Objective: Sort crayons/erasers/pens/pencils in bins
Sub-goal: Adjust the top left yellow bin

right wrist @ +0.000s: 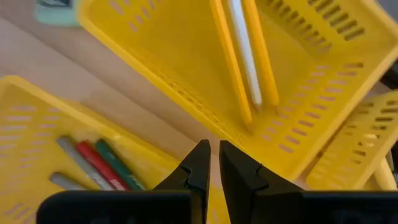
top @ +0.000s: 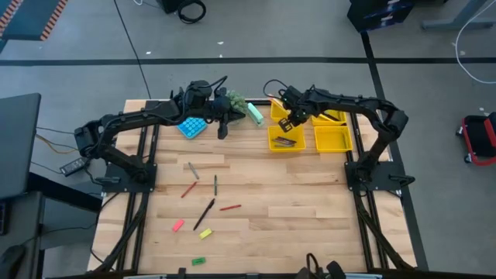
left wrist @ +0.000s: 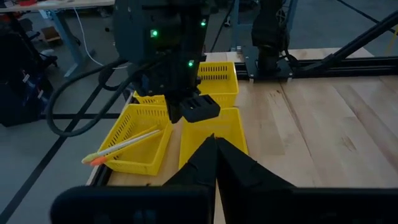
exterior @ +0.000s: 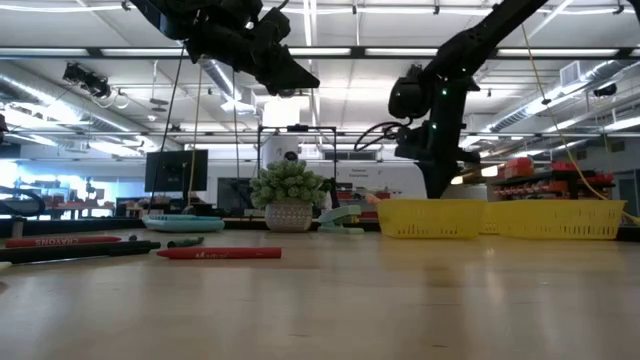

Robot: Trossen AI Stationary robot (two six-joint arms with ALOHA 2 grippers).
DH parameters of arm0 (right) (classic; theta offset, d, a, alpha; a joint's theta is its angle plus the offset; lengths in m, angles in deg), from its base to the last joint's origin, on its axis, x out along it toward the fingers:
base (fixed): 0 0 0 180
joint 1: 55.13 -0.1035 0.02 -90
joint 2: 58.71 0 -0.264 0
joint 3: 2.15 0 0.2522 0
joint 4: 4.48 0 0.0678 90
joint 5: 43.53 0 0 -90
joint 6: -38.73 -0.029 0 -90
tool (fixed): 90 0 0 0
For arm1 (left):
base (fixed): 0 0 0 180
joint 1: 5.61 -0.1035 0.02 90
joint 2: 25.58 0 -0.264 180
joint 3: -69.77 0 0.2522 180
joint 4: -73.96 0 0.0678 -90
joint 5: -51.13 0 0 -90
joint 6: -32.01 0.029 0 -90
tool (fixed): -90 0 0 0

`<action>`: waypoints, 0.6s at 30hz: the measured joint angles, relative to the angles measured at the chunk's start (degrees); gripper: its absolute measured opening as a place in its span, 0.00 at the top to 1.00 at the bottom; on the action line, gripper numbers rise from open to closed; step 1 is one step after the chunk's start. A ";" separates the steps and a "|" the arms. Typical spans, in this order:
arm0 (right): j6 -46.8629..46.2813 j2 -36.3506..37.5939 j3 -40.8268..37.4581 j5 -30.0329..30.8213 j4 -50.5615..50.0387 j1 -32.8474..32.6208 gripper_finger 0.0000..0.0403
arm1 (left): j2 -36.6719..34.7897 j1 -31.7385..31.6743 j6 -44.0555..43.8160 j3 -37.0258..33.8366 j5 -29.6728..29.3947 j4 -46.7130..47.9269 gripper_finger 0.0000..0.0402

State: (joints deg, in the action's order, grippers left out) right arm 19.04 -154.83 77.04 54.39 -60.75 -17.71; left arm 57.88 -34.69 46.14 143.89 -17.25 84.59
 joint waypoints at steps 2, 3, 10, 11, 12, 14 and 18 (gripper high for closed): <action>-0.13 0.00 -0.95 -0.04 0.58 0.08 0.90 | 0.00 0.00 0.00 0.00 0.00 -0.02 0.95; -0.10 0.00 -1.50 -0.08 1.01 0.06 0.90 | 0.00 0.00 0.00 0.00 0.00 -0.02 0.95; 0.11 -0.02 -3.19 -0.28 4.11 0.09 0.90 | 0.00 0.00 0.00 -0.02 0.00 -0.04 0.97; 0.13 -0.02 -3.19 -0.28 4.80 0.09 0.90 | 0.00 0.00 0.00 0.00 0.00 -0.03 0.97; 0.15 -0.02 -3.19 -0.28 5.60 0.09 0.90 | 0.00 0.00 0.00 0.00 -0.02 -0.04 0.97; 0.51 -0.02 -3.19 -0.29 6.87 0.07 0.90 | -0.01 0.00 0.00 0.00 0.00 -0.03 0.97; 1.67 -0.02 -3.19 -0.28 8.79 0.07 0.90 | -0.02 0.02 -0.26 0.00 -0.49 0.00 0.95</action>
State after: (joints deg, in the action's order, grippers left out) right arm 20.71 -154.85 73.85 54.11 -51.96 -17.64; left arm 57.87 -34.67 45.88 143.89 -17.73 84.59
